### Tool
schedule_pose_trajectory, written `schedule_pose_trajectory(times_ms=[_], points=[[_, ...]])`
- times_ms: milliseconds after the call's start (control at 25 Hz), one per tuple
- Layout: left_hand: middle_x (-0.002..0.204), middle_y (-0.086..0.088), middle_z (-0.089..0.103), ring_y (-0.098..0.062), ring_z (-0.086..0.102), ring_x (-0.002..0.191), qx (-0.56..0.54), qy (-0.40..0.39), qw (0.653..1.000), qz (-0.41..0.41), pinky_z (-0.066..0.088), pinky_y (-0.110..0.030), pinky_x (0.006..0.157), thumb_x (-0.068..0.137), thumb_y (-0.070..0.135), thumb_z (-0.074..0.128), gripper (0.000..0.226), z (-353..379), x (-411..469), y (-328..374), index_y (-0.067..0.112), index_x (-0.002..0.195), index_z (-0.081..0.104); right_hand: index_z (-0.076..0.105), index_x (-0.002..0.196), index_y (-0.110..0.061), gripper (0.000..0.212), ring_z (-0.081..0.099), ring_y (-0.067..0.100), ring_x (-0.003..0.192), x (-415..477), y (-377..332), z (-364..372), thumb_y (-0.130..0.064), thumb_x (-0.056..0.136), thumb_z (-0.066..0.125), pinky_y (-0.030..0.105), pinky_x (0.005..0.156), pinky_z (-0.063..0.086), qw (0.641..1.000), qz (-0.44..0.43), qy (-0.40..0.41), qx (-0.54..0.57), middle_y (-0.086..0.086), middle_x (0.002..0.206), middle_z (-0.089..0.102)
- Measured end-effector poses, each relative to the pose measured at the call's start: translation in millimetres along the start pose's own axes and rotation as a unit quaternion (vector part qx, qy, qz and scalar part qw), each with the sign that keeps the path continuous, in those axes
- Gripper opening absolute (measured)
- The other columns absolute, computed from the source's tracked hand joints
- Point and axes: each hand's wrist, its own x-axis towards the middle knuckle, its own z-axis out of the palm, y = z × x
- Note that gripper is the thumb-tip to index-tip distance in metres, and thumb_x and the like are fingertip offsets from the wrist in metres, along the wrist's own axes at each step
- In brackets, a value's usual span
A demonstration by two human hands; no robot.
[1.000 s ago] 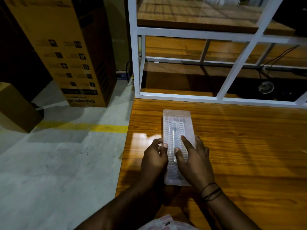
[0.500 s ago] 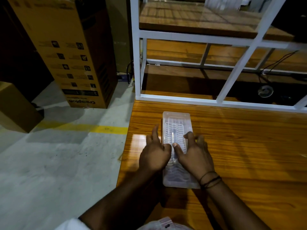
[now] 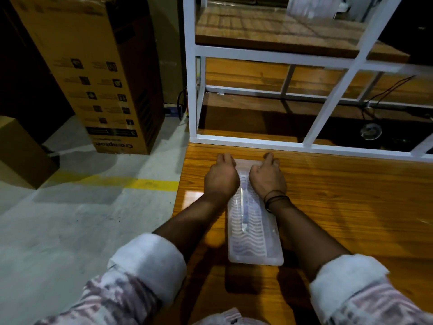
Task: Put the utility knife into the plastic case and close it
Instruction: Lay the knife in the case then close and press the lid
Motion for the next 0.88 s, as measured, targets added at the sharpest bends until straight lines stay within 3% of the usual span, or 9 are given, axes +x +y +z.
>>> schedule_pose_trajectory(times_ms=[160,320,600,760,880], points=[[0.131,-0.019,0.060,-0.041,0.065,0.113,0.022,-0.033,0.998,-0.058,0.050,-0.044,0.079,0.102,0.013,0.043,0.038,5.0,22.6,9.3,0.004,0.140,0.043,0.042,0.135,-0.007,0.046,0.060,0.046,0.106,9.7,4.5,4.6,-0.032,0.097,0.041,0.047,0.083,0.049,1.000,-0.009,-0.004,-0.023,0.023,0.129,0.055],[0.130,-0.019,0.059,-0.039,0.064,0.115,0.027,-0.043,0.996,-0.074,0.052,-0.045,0.087,0.103,0.016,0.043,0.033,11.1,31.3,5.4,0.005,0.133,0.051,0.043,0.133,-0.008,0.041,0.065,0.046,0.099,22.5,2.0,7.7,-0.033,0.101,0.035,0.044,0.075,0.048,1.000,0.009,0.001,-0.026,0.024,0.114,0.066],[0.117,-0.017,0.070,-0.036,0.068,0.107,-0.013,-0.050,0.992,-0.118,0.044,-0.038,0.076,0.111,0.032,0.033,0.035,21.3,45.7,1.3,0.008,0.125,0.055,0.053,0.123,-0.006,0.041,0.064,0.044,0.101,38.6,-1.8,9.4,-0.034,0.103,0.030,0.046,0.085,0.053,0.997,0.068,-0.015,0.014,0.022,0.112,0.067],[0.127,-0.021,0.067,-0.041,0.064,0.117,-0.063,-0.068,0.981,-0.172,0.049,-0.043,0.089,0.111,0.035,0.029,0.041,24.4,48.0,3.5,0.005,0.131,0.050,0.062,0.107,-0.001,0.041,0.067,0.043,0.099,45.5,-1.7,12.0,-0.018,0.106,0.024,0.040,0.072,0.049,0.997,0.049,-0.057,-0.011,0.026,0.109,0.070],[0.130,-0.021,0.065,-0.040,0.063,0.120,-0.081,-0.075,0.976,-0.190,0.046,-0.041,0.087,0.112,0.038,0.030,0.046,27.0,50.0,3.2,0.002,0.134,0.048,0.053,0.128,0.010,0.036,0.064,0.039,0.111,39.8,-6.9,5.5,-0.005,0.105,0.029,0.041,0.083,0.051,0.993,0.060,-0.098,-0.024,0.025,0.122,0.066]])
